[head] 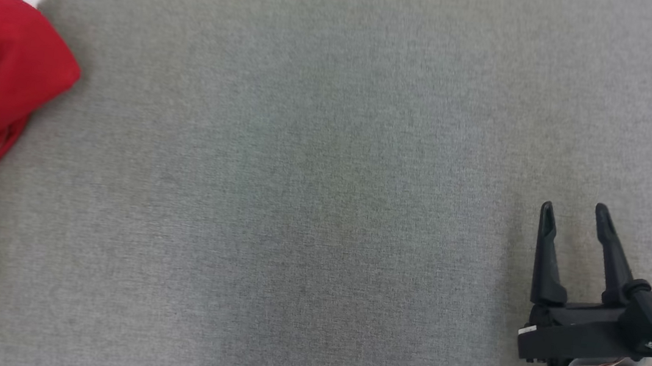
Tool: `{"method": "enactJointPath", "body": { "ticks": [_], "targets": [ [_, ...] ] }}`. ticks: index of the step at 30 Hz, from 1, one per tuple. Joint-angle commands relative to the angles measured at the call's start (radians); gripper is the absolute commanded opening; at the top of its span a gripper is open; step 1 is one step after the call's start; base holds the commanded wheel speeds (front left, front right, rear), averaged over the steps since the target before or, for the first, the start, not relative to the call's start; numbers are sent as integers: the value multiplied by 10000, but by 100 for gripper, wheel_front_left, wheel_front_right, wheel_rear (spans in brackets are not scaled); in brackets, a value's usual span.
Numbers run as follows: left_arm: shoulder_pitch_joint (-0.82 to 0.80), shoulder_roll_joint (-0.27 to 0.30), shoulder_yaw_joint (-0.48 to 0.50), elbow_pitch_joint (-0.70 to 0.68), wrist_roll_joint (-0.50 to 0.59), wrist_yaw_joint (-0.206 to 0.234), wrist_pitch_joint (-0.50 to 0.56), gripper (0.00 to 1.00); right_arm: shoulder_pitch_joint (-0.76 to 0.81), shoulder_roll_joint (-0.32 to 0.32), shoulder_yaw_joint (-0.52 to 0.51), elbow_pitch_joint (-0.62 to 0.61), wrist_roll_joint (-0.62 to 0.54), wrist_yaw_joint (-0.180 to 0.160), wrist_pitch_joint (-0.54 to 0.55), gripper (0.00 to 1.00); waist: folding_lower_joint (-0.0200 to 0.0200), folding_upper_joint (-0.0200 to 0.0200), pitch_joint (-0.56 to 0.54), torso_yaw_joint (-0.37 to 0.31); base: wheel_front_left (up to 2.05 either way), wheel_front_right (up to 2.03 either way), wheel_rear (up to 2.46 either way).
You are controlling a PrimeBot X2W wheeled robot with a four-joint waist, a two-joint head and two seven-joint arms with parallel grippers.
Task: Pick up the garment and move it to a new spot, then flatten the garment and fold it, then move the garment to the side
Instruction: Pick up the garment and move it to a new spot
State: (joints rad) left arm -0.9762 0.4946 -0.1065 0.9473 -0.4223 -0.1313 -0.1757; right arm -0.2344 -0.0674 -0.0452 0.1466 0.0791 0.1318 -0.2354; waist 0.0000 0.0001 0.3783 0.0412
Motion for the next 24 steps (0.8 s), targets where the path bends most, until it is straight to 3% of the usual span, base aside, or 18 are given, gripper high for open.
{"method": "enactJointPath", "body": {
  "ticks": [1,12,24],
  "targets": [
    [-189,38,-99,-143,16,23,-170,0,102,47,37,85,117,-21,-48,100,0,-1,-314,121,0,0,0],
    [-1900,-408,-1415,-2000,393,21,-68,0,254,152,205,783,470,-21,-246,100,0,-1,-1351,-136,0,0,0],
    [-4000,-1215,-2801,-4544,411,22,1407,0,288,174,377,997,1258,-21,-307,100,0,-1,-1571,-1723,0,0,0]
  ]
}}
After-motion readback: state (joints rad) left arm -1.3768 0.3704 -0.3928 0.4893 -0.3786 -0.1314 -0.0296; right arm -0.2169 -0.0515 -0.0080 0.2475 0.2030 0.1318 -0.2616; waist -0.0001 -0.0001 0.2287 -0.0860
